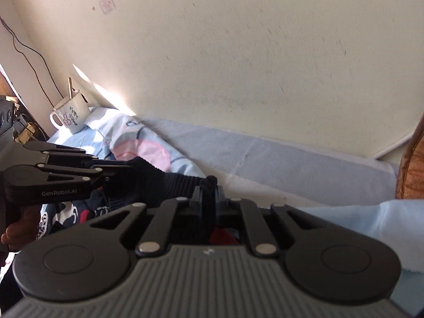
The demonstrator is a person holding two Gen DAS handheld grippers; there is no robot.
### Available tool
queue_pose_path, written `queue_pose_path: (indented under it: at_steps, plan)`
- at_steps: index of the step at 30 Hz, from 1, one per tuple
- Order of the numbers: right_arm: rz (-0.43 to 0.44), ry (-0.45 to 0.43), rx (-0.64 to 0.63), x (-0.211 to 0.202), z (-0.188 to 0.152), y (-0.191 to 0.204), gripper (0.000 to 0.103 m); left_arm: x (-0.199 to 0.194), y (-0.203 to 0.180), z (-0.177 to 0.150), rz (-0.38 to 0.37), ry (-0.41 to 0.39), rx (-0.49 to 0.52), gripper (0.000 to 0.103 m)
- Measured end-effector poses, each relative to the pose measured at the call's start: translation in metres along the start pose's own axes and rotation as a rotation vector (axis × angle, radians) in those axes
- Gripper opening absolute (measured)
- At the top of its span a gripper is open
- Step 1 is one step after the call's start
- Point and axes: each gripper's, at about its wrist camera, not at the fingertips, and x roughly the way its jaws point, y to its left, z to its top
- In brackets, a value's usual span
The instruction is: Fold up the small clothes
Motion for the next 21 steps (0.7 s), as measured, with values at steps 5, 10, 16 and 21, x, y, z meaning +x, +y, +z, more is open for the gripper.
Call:
queue_pose_path:
  at_steps: [5,10,16,21]
  plan:
    - [0.019,-0.107,-0.053,-0.068,-0.006,0.028,0.011,-0.060,-0.009,-0.009,-0.016,-0.088,-0.010,0.009]
    - [0.057,-0.166,-0.100,-0.145,-0.047,0.060,0.011,-0.142,-0.032,-0.062,-0.059,-0.187,0.024,0.009]
    - [0.077,-0.228,-0.144,-0.212,-0.132,0.103,0.011,-0.222,-0.060,-0.143,-0.083,-0.270,0.046,0.009]
    - [0.082,-0.212,-0.131,-0.226,-0.197,0.123,0.010,-0.262,-0.089,-0.210,-0.101,-0.262,0.045,0.009]
